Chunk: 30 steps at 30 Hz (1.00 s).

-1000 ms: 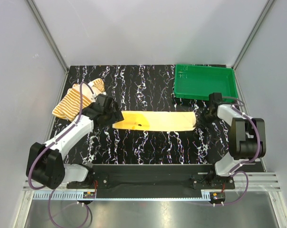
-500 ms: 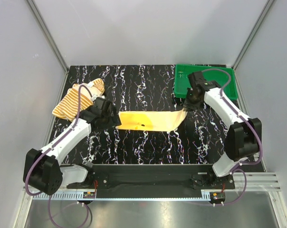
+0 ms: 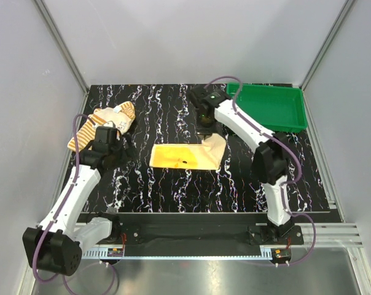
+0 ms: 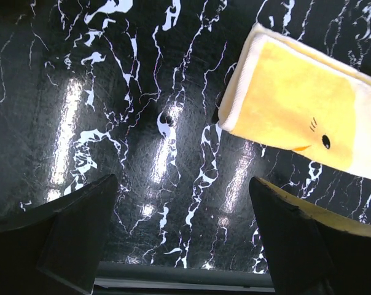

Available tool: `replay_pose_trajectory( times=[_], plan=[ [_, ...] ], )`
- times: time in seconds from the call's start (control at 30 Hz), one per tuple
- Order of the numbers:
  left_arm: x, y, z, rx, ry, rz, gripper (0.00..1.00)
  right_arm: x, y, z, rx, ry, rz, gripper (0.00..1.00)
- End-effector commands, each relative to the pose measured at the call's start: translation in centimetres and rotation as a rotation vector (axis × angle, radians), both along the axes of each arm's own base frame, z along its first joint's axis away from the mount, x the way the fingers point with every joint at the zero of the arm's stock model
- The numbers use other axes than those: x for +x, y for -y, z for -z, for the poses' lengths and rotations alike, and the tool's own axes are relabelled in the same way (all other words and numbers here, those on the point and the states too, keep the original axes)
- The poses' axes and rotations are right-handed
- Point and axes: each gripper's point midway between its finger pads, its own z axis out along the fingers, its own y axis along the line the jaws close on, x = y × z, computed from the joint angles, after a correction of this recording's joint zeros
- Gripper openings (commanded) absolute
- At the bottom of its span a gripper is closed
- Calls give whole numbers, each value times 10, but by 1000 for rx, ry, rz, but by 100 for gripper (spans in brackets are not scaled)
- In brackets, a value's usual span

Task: Roll the towels
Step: Fold the towel

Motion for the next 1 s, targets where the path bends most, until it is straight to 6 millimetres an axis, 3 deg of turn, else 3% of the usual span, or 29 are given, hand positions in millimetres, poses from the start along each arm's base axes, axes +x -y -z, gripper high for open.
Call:
replay_pose_trajectory(
  times=[0.0, 0.13, 0.43, 0.57, 0.97],
  plan=[
    [-2, 1, -9, -6, 47, 77, 95, -3, -19, -7, -46, -4, -3, 0],
    [-3, 8, -9, -42, 50, 110, 95, 5, -57, -7, -29, 15, -35, 0],
    [-1, 12, -4, -66, 48, 134, 95, -9, -117, 8, 46, 5, -100, 0],
    [-1, 9, -3, -56, 46, 119, 95, -15, -144, 4, 112, 27, -124, 0],
    [-1, 3, -5, -41, 58, 89, 95, -27, -192, 15, 217, 29, -182, 1]
  ],
)
